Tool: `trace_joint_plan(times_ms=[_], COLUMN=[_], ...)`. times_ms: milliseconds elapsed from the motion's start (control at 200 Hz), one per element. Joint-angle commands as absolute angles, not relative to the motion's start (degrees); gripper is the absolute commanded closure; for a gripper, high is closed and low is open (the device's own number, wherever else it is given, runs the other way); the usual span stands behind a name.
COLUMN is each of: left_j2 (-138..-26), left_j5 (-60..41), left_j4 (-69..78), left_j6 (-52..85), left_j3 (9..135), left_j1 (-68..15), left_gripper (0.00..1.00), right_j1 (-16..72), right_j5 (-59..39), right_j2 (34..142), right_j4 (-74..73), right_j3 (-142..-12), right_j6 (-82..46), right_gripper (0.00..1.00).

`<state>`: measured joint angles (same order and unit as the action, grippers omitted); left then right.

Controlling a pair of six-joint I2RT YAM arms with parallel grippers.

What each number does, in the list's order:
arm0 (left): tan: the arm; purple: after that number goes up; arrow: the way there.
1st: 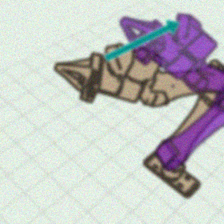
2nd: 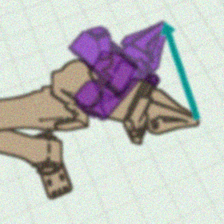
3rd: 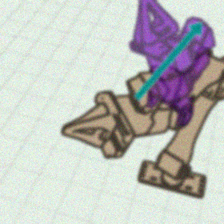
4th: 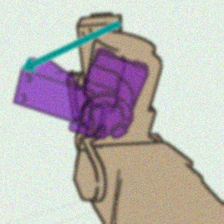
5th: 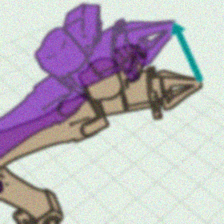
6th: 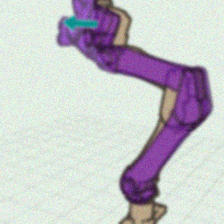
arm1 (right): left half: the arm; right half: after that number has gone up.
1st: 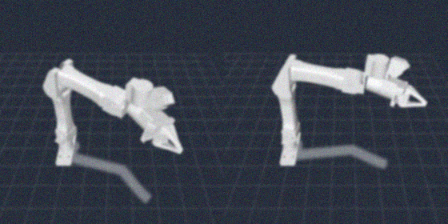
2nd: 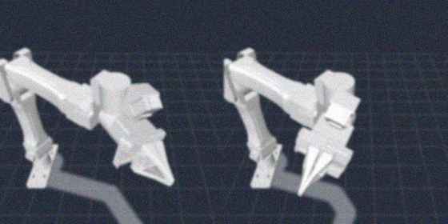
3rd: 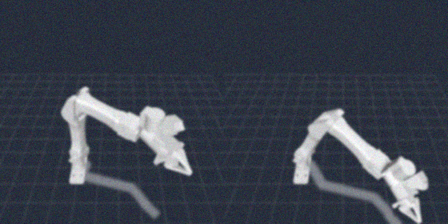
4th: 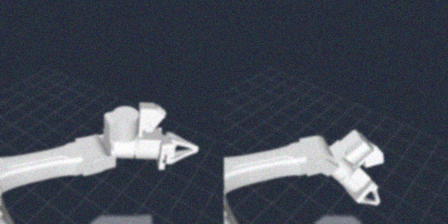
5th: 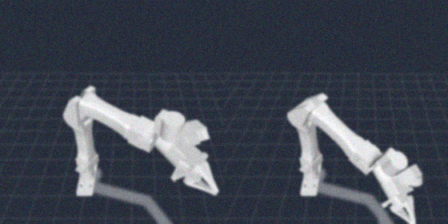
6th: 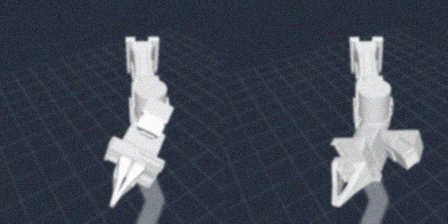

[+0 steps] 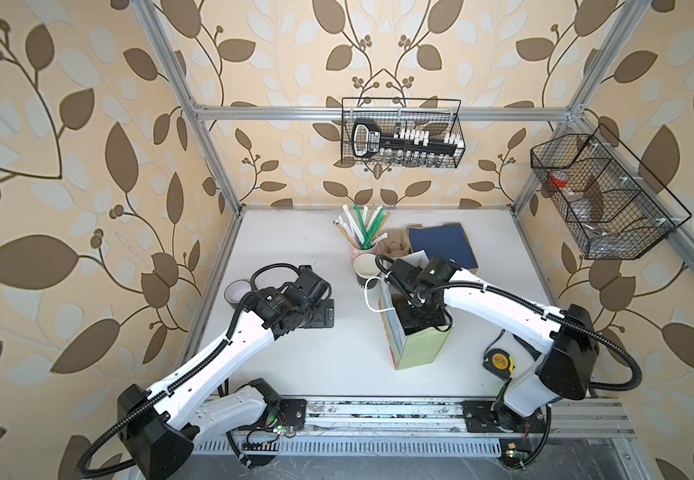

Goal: Pack the takeout coffee
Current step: 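Push the black tumbler down into the beige carrier cup slot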

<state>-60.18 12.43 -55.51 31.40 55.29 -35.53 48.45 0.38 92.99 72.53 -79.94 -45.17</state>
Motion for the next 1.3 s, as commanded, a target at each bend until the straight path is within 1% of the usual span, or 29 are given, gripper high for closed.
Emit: trace_joint_plan(times_ms=[0,550,1300], left_j2=[-60.3,-60.2,-60.3], left_j5=[13.5,13.4,13.4], left_j4=[-56.2,-56.2,-56.2], left_j6=[30.4,30.3,30.2], left_j3=[56.1,56.1,56.1], left_j1=[-35.0,-35.0,-34.8], left_gripper=[0.01,0.01,0.01], right_j1=[49.0,49.2,49.7], right_j5=[0.4,0.2,1.2], right_j2=[95.4,96.6,96.8], right_j4=[71.2,68.5,69.5], right_j3=[-75.8,-71.6,-72.6], right_j6=[-45.3,-44.6,-44.5], right_gripper=[1.00,1.00,1.00])
